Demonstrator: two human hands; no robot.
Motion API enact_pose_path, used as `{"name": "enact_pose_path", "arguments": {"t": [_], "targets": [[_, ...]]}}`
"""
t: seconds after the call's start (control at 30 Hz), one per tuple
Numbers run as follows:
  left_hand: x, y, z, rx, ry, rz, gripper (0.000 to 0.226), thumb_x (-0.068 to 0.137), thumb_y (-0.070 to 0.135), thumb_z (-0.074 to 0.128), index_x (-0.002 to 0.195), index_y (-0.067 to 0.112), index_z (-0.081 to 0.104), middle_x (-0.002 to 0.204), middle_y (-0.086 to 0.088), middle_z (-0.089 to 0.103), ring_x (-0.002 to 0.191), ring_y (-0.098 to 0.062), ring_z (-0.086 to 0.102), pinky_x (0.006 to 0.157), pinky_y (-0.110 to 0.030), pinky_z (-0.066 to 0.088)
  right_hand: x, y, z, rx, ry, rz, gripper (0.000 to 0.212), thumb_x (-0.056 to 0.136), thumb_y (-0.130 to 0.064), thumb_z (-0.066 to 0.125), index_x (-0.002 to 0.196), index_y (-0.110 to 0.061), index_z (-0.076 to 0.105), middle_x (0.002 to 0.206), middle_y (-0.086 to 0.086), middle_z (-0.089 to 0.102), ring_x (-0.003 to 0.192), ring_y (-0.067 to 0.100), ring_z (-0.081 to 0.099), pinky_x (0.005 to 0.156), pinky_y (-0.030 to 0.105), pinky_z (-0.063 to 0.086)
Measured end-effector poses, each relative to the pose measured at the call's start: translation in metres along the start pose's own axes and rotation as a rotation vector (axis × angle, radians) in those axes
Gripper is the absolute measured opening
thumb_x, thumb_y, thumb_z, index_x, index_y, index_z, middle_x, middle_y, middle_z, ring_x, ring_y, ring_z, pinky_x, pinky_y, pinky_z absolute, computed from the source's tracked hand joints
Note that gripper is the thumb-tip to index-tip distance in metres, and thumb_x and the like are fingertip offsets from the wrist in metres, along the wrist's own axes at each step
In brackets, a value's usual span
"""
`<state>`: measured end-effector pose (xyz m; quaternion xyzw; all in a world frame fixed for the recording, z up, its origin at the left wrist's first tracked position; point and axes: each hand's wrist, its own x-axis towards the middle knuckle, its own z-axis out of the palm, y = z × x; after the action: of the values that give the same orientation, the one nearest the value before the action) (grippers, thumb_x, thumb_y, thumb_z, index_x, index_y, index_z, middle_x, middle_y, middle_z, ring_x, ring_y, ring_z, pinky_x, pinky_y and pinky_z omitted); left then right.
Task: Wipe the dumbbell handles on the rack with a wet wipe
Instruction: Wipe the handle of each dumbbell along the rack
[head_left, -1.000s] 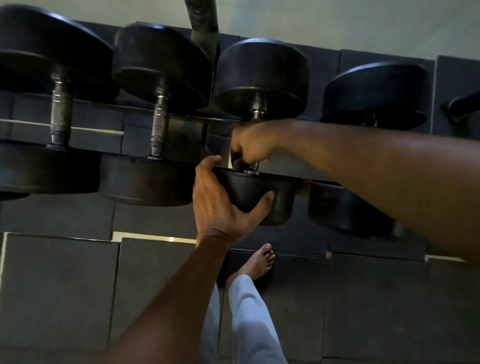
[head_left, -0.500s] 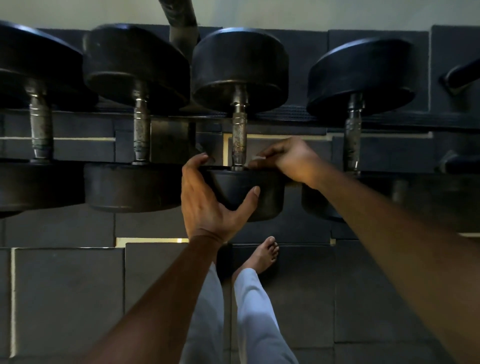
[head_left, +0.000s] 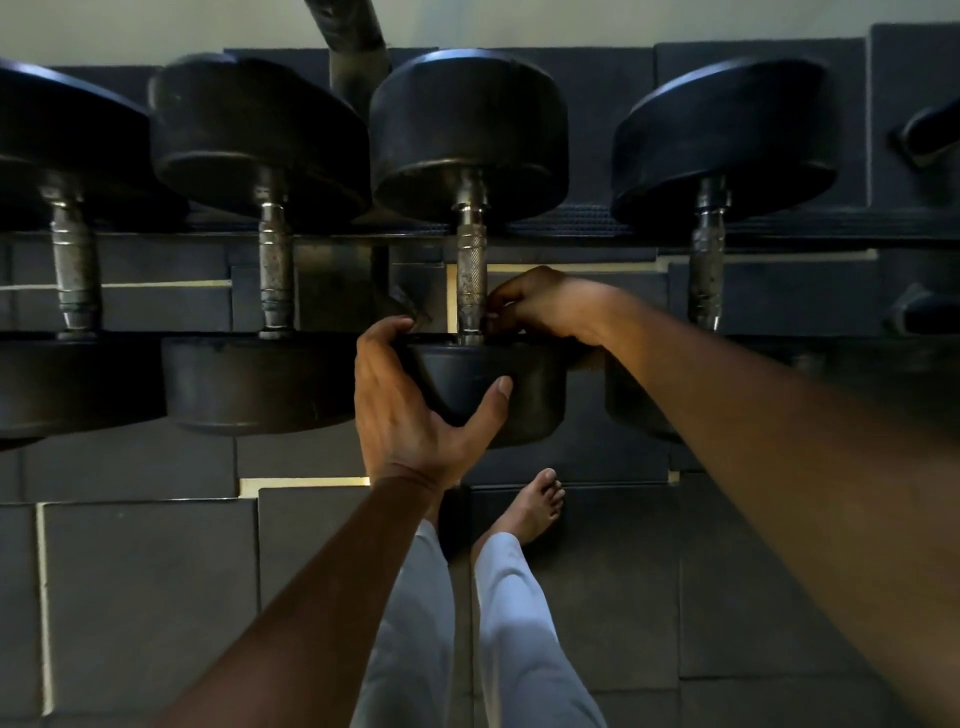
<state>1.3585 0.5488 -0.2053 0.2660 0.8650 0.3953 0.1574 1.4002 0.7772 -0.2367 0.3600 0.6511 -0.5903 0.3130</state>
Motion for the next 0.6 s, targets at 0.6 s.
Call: {"name": "enact_pose_path", "arguments": {"t": [0.6], "targets": [[-0.001, -0.001, 0.000, 0.016, 0.011, -0.028, 0.096, 0.072, 0.069, 0.083, 0.138, 0.009, 0.048, 0.129, -0.001, 0.051, 0.118, -0.018, 0.056, 0.094, -0.049, 0.055, -0.026, -0.016, 0.007, -0.396, 0.244, -0.397, 0.017, 0.091, -0.049, 0.081, 0.106, -0.044, 0.079, 0.089, -0.022, 0.063, 0.083, -0.010, 0.057, 0.070, 0.026, 0.042]]}}
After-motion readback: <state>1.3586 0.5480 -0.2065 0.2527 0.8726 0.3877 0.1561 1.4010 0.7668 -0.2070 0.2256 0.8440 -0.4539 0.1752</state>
